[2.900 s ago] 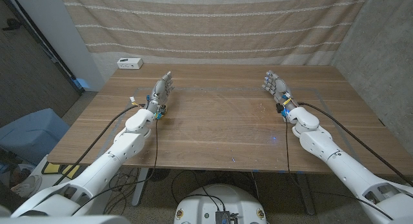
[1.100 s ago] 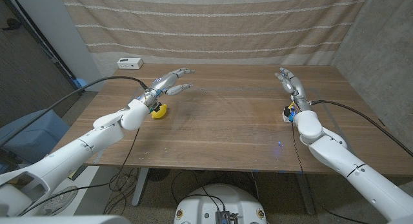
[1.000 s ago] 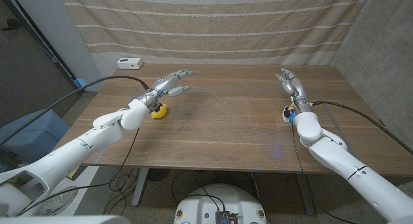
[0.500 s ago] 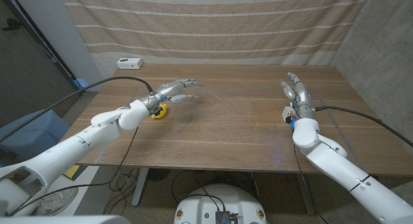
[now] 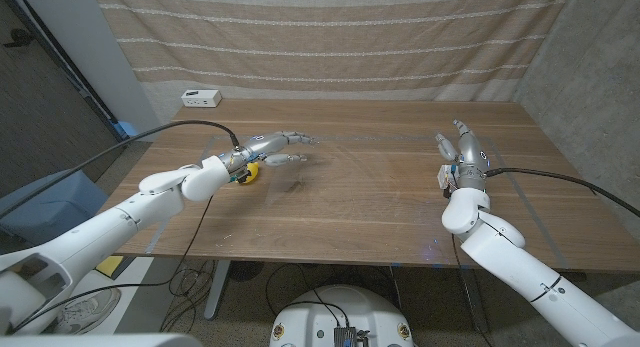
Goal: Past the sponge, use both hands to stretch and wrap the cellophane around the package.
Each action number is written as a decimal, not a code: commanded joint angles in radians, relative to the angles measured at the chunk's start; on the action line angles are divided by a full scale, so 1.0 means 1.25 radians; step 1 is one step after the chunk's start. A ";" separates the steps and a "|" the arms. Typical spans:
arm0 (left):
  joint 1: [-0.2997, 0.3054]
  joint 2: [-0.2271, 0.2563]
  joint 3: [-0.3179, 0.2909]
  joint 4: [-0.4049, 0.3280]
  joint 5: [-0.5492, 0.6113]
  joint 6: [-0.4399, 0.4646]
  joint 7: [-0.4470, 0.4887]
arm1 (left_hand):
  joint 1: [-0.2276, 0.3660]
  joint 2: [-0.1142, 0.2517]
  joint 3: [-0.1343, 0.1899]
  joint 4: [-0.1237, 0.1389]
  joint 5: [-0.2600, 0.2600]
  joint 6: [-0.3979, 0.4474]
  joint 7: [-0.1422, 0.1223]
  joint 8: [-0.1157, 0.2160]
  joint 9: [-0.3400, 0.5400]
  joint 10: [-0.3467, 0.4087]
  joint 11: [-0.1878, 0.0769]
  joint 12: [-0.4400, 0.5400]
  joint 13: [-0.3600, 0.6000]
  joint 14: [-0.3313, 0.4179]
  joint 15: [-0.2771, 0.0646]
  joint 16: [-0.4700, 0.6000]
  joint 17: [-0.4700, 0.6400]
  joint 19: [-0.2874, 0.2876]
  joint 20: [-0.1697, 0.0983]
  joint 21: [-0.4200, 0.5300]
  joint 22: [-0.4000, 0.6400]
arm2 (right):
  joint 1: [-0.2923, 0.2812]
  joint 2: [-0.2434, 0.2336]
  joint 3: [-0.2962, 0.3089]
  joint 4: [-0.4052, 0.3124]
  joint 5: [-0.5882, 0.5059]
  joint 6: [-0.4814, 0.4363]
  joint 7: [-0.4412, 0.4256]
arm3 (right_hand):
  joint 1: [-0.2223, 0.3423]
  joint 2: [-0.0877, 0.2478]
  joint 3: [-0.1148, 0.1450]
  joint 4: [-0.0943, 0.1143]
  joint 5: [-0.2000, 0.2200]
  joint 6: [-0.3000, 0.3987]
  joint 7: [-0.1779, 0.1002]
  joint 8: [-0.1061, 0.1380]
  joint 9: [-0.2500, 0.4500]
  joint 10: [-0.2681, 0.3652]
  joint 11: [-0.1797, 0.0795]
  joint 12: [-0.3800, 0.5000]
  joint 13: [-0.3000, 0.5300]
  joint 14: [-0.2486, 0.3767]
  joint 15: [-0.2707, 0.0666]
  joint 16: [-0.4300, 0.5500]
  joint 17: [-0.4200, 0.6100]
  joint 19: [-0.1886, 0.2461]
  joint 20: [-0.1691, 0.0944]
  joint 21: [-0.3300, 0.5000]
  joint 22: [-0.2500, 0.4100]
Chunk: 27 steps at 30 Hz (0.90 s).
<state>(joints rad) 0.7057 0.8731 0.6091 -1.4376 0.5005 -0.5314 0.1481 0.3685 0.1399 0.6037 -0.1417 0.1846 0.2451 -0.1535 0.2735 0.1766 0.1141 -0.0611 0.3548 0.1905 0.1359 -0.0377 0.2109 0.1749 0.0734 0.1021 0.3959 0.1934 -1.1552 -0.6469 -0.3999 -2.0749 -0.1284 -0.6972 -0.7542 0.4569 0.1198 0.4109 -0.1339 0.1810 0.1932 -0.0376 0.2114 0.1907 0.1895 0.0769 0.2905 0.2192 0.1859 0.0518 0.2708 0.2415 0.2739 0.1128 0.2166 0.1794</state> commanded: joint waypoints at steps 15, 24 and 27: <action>-0.030 -0.007 0.024 0.058 -0.011 -0.026 -0.061 | -0.064 0.012 -0.021 0.058 -0.013 0.035 0.010 -0.020 0.004 0.029 0.006 -0.020 -0.001 0.008 -0.020 -0.003 0.008 0.003 0.006 0.000 0.002 | 0.078 0.000 -0.091 -0.049 -0.013 -0.395 0.054 | -0.012 -0.043 -0.030 -0.003 -0.006 -0.010 0.004 -0.010 0.002 -0.004 -0.010 -0.013 0.000 -0.006 -0.004 -0.007 -0.002 0.003 0.012 0.001 0.002; -0.038 -0.011 0.034 0.069 -0.021 -0.028 -0.088 | -0.095 0.004 -0.034 0.081 -0.012 0.040 0.007 -0.029 0.003 0.029 -0.006 -0.029 -0.003 0.005 -0.025 -0.006 0.007 0.002 0.006 -0.002 0.002 | 0.114 -0.014 -0.117 -0.049 0.019 -0.469 0.078 | -0.020 -0.053 -0.040 -0.001 -0.005 -0.014 0.004 -0.011 0.002 -0.012 -0.010 -0.019 0.000 -0.019 -0.006 -0.014 -0.004 -0.005 0.017 -0.003 0.002; -0.040 -0.012 0.037 0.072 -0.027 -0.035 -0.096 | -0.101 0.005 -0.035 0.087 -0.010 0.038 0.002 -0.034 0.002 0.027 -0.009 -0.034 -0.004 0.003 -0.026 -0.008 0.006 0.000 0.008 -0.004 0.002 | 0.121 -0.014 -0.119 -0.049 0.033 -0.481 0.084 | -0.022 -0.055 -0.042 -0.001 -0.005 -0.016 0.005 -0.012 0.003 -0.011 -0.010 -0.019 0.000 -0.016 -0.006 -0.013 -0.004 -0.003 0.017 -0.003 0.002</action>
<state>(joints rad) 0.6675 0.8638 0.6414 -1.3661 0.4864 -0.5611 0.0656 0.2513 0.1461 0.5580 -0.0407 0.1692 0.2896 -0.1446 0.2394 0.1771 0.1479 -0.0667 0.3172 0.1858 0.1449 -0.0357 0.2063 0.1797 0.0786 0.1073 0.3951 0.1932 -1.0439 -0.6538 -0.5234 -2.1313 -0.1332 -1.2002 -0.6799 0.4279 0.0619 0.3636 -0.1343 0.1736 0.1781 -0.0305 0.1996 0.1909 0.1783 0.0659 0.2698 0.2183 0.1673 0.0410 0.2584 0.2368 0.2714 0.1291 0.2166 0.1792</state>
